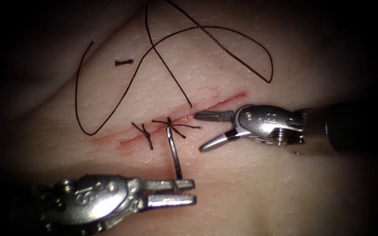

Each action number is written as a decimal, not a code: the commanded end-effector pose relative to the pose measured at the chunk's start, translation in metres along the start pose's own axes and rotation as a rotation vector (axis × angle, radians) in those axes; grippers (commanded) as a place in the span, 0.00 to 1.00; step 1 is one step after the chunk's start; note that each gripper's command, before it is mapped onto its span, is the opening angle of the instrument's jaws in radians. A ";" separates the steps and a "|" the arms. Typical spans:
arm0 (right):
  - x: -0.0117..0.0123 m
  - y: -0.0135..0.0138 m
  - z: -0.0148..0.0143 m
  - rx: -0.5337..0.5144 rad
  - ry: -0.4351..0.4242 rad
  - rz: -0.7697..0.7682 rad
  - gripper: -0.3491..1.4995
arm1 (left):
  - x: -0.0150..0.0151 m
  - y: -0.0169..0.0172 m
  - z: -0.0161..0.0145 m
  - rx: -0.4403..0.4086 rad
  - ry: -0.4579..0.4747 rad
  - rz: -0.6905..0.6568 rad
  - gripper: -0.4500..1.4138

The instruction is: Wound Closure

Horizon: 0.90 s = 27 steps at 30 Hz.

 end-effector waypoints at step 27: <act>-0.0017 -0.0008 0.0002 -0.090 -0.146 0.097 0.00 | 0.0021 0.0040 -0.0003 0.021 -0.017 0.078 0.00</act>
